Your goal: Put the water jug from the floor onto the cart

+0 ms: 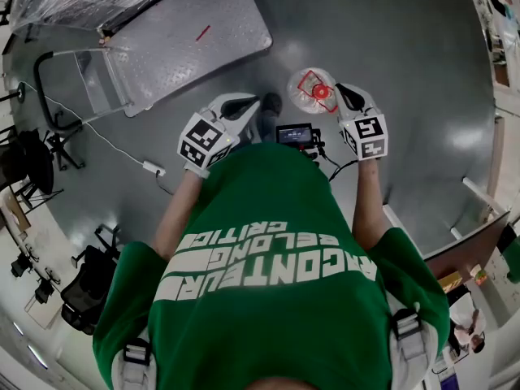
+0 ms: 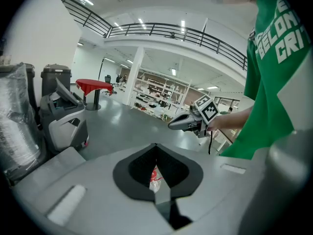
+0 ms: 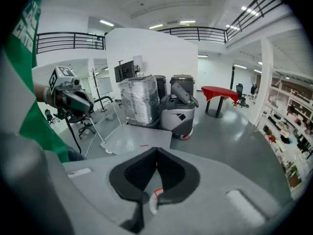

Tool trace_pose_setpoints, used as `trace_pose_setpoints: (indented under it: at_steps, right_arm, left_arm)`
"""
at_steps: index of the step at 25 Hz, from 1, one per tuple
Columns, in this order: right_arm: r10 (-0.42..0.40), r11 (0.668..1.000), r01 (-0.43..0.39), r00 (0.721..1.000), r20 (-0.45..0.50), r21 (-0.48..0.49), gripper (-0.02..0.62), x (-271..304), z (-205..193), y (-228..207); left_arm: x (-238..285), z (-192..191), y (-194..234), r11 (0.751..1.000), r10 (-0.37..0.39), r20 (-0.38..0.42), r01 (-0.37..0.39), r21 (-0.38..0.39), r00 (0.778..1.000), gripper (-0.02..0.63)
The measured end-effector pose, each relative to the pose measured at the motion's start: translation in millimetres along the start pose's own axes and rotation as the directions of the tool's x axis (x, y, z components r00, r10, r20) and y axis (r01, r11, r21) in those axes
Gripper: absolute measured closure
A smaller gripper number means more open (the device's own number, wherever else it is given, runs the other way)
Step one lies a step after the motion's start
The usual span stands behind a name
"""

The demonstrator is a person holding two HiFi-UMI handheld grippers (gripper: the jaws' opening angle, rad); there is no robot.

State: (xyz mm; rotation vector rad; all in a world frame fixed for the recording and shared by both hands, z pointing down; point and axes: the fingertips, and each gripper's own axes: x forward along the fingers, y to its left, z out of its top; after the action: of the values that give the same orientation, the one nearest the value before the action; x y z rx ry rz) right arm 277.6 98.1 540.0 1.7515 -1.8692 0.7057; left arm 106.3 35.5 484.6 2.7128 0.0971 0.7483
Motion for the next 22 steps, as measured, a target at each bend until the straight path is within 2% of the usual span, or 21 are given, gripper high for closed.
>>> trace_pose_setpoints:
  at_steps: [4, 13, 16, 20, 22]
  right_arm:
    - [-0.001, 0.999, 0.003, 0.999, -0.046, 0.043, 0.603, 13, -18, -9]
    - [-0.016, 0.991, 0.030, 0.994, -0.105, 0.132, 0.603, 44, -58, -34]
    - [-0.015, 0.988, 0.035, 0.991, -0.132, 0.149, 0.603, 61, -85, -51]
    - [-0.015, 0.980, 0.049, 0.984, -0.177, 0.192, 0.601, 99, -137, -63]
    - [0.002, 0.979, 0.043, 0.975, -0.220, 0.200, 0.575, 126, -167, -66]
  left_arm:
    - [14, -2, 1, 0.999, -0.040, -0.017, 0.040, 0.004, 0.999, 0.594]
    - [48, -10, 15, 0.989, -0.136, -0.120, 0.141, 0.033, 0.983, 0.595]
    - [66, -16, 21, 0.984, -0.167, -0.135, 0.173, 0.030, 0.977, 0.595]
    - [85, -47, 39, 0.976, -0.215, -0.177, 0.217, -0.007, 0.960, 0.595]
    - [97, -62, 50, 0.972, -0.232, -0.201, 0.233, -0.020, 0.952, 0.595]
